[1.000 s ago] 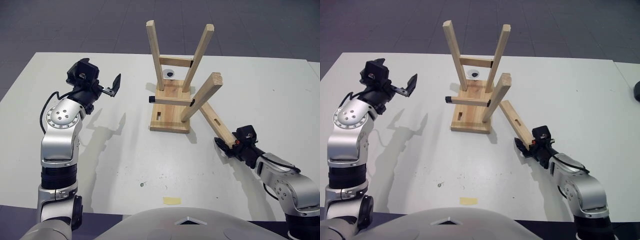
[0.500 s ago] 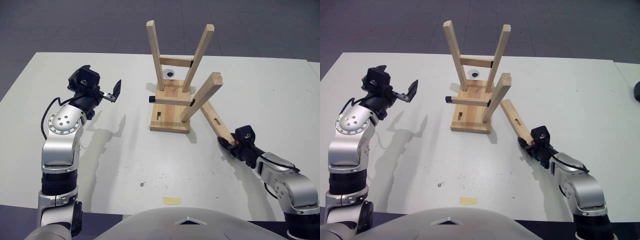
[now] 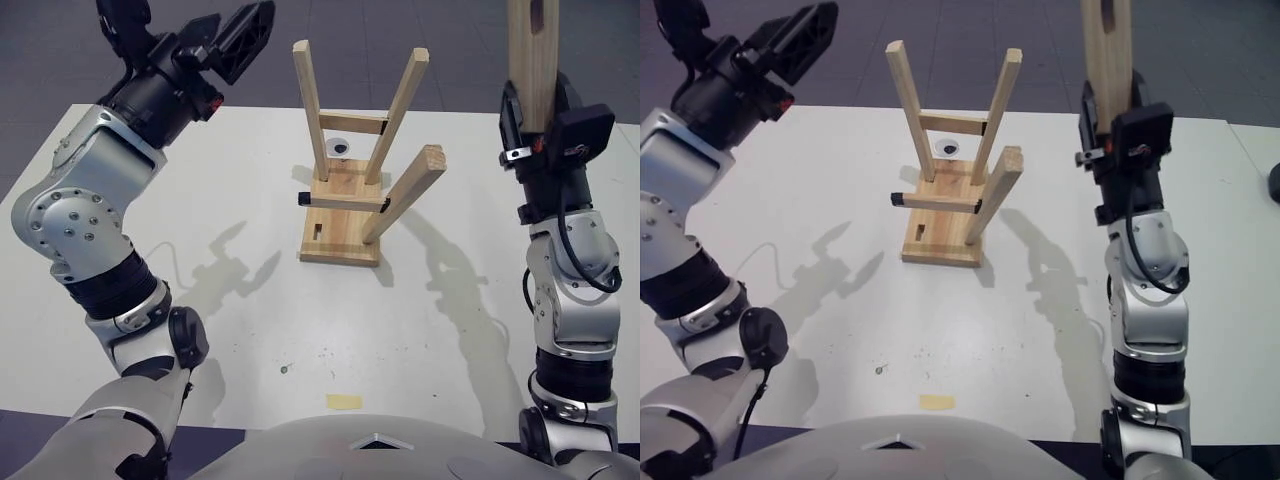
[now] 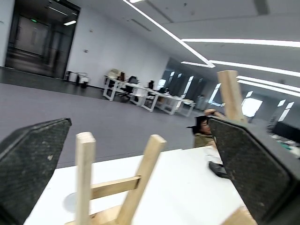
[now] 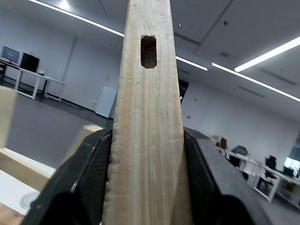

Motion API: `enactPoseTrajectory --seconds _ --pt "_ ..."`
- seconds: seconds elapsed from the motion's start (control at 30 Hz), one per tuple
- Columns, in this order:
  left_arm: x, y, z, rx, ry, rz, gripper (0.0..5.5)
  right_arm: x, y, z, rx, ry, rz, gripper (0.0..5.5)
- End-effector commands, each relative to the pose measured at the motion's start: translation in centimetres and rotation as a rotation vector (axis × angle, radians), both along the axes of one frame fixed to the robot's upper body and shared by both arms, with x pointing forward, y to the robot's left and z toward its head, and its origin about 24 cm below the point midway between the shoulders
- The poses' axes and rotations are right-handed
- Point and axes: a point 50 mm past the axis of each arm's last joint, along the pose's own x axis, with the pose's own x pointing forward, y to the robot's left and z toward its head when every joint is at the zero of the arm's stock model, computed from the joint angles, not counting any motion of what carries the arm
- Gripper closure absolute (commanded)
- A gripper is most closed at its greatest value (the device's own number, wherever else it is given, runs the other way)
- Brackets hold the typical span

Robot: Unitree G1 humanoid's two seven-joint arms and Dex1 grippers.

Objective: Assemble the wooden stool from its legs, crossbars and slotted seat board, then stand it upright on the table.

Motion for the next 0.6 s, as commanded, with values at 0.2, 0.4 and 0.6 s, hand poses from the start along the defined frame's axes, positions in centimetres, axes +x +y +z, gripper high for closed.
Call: enactPoseTrajectory --seconds 0.2,0.4,0.6 --pt "-1.1 -2.8 2.6 -0.138 0.014 -0.161 0.1 -1.4 5.3 1.0 -0.081 -0.026 0.31 3.45" --pt "-1.1 -2.8 3.9 -0.197 0.022 -0.17 0.94 -1.9 6.4 0.0 -0.085 0.017 0.37 3.45" --pt "-1.0 -2.8 4.3 -0.235 0.047 -0.182 1.96 -2.4 7.5 -0.6 -0.075 0.053 0.441 3.45"
